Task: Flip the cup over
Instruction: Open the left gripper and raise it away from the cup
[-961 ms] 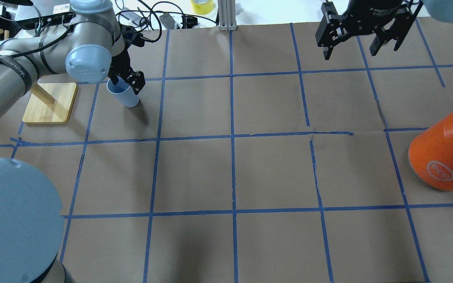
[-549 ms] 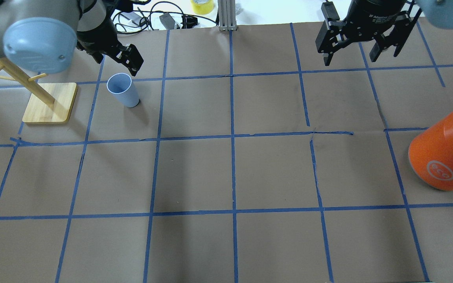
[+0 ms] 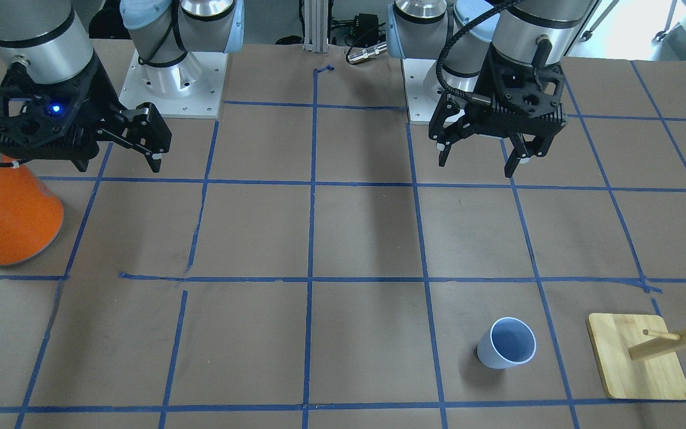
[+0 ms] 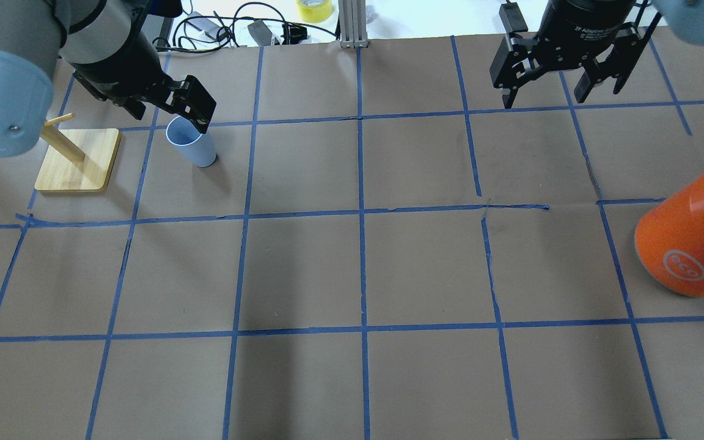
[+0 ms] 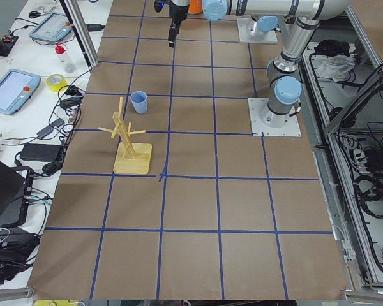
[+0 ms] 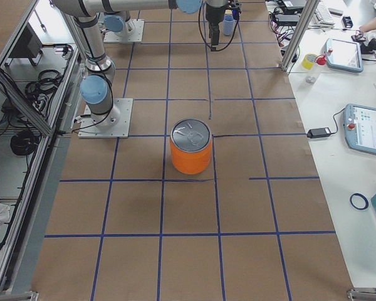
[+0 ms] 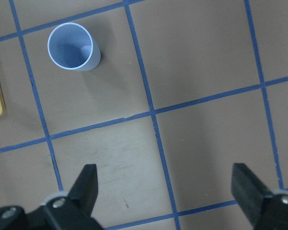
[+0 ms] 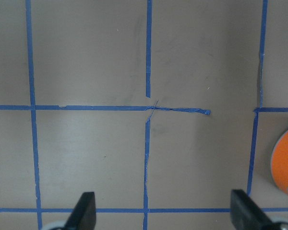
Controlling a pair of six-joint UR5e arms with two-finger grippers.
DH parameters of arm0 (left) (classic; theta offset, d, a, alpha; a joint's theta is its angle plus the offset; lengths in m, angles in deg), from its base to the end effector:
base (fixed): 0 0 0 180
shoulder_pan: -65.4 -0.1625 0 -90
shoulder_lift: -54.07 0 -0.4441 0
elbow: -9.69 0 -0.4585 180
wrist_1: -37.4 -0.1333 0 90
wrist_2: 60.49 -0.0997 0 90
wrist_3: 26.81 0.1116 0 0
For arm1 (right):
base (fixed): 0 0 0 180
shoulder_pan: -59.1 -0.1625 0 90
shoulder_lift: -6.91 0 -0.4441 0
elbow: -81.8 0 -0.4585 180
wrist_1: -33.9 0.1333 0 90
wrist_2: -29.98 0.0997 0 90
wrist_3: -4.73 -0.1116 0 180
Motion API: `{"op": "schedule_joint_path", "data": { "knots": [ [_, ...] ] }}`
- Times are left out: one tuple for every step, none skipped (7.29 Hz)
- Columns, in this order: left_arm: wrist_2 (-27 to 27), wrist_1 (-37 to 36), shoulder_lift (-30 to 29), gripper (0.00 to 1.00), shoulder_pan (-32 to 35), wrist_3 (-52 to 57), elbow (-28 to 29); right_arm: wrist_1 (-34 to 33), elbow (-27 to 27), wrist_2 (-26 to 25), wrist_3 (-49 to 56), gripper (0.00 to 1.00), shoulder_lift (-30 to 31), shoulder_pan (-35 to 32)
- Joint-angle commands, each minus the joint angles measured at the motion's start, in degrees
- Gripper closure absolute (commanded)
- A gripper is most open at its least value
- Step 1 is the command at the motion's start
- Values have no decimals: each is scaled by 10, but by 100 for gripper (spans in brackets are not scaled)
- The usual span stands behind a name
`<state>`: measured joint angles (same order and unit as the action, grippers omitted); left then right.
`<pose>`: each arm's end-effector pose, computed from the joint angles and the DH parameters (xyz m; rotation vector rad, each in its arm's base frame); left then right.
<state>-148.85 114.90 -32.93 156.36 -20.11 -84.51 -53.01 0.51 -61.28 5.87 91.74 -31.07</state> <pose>-0.1458 -0.5524 0.5065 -0.2120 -3.1004 0.3093 0.1326 -0.5978 0.5223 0.0355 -3.1193 0.0120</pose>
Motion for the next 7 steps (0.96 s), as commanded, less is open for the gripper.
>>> {"op": "schedule_joint_path", "data": {
  "knots": [
    [-19,-5,15,0,1,-93,-18,1,0,-7,0,0,-1,0],
    [-18,0,14,0,0,-100,-18,1,0,-4,0,0,1,0],
    [-19,0,14,0,1,-100,-17,2,-2,-9,0,0,-1,0],
    [-19,0,15,0,0,-100,-17,2,-3,-2,3,0,1,0],
    [-17,0,14,0,1,-100,-17,2,-4,-2,3,0,-1,0],
    [-18,0,14,0,0,-99,-17,2,-5,-4,3,0,-1,0],
    [-17,-1,14,0,0,-99,-17,1,-5,-8,2,0,-1,0]
  ]
}}
